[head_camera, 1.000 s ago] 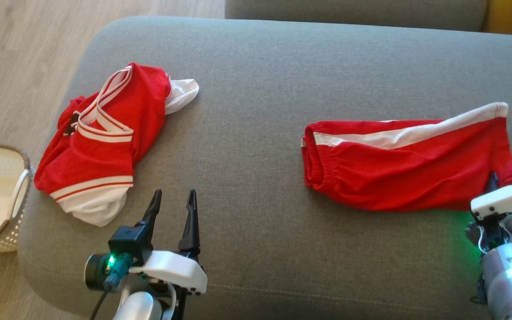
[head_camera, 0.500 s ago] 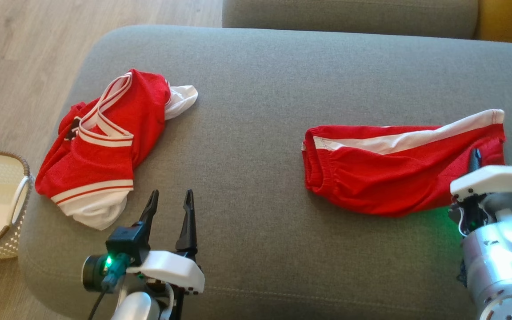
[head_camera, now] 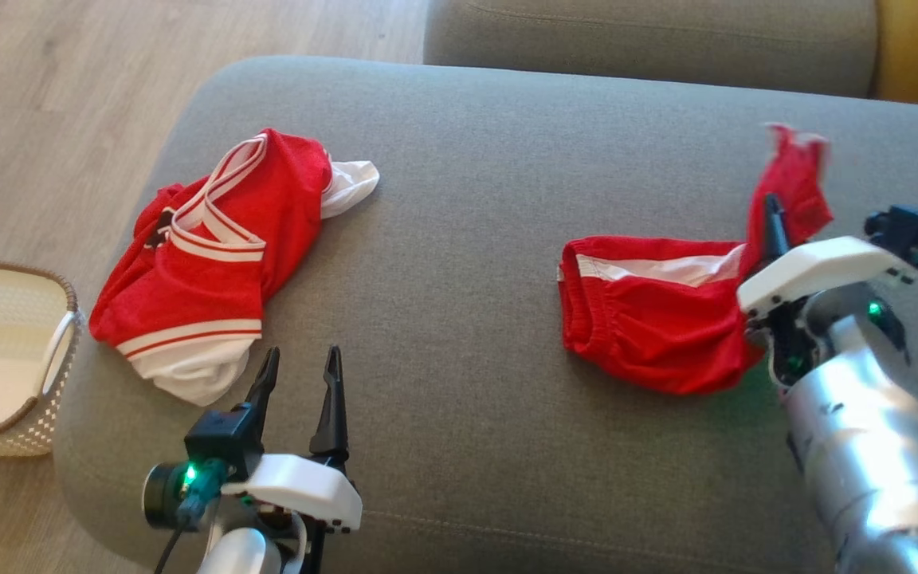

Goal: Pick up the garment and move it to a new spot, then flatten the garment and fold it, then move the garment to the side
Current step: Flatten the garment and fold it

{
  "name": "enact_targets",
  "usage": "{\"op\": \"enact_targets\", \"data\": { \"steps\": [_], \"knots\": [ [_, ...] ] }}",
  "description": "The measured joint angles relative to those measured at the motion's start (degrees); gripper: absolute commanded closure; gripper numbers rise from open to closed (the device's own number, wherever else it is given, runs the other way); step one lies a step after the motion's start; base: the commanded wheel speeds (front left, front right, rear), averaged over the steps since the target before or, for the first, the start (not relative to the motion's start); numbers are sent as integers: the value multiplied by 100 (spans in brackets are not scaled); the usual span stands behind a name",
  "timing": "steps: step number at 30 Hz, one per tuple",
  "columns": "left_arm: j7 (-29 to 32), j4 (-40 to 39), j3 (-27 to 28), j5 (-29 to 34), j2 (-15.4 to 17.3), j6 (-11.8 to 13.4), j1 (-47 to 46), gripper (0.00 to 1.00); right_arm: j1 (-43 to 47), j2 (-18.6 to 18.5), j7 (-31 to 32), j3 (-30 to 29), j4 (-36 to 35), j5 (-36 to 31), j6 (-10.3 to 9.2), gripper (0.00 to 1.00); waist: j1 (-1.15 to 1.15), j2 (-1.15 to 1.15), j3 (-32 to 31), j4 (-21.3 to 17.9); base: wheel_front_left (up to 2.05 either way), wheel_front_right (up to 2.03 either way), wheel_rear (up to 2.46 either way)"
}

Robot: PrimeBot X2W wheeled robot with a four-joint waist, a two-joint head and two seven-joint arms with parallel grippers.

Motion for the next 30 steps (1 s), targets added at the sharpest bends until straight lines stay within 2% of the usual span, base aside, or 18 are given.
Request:
{"op": "enact_targets", "data": {
  "steps": [5, 10, 25, 30],
  "knots": [
    [0, 1, 22, 26, 0, 0, 31, 0, 868, 3, -2, 1652, -1004, 1338, 0, 100, 0, 0, -56, 69, 0, 0, 0],
    [0, 1, 55, 48, 0, 0, 161, 0, 1628, 5, -3, 2557, -1604, 1817, 0, 100, 0, 0, -100, 96, 0, 0, 0],
    [0, -1, 101, 48, 1, -2, 210, 0, 1854, 5, 53, 3420, -1763, 1909, 0, 100, 0, 0, -113, 106, 0, 0, 0],
    [0, 2, 105, 48, 1, 0, 219, 0, 1934, 5, 52, 3507, -1773, 1852, 0, 100, 0, 0, -113, 70, 0, 0, 0]
  ]
}}
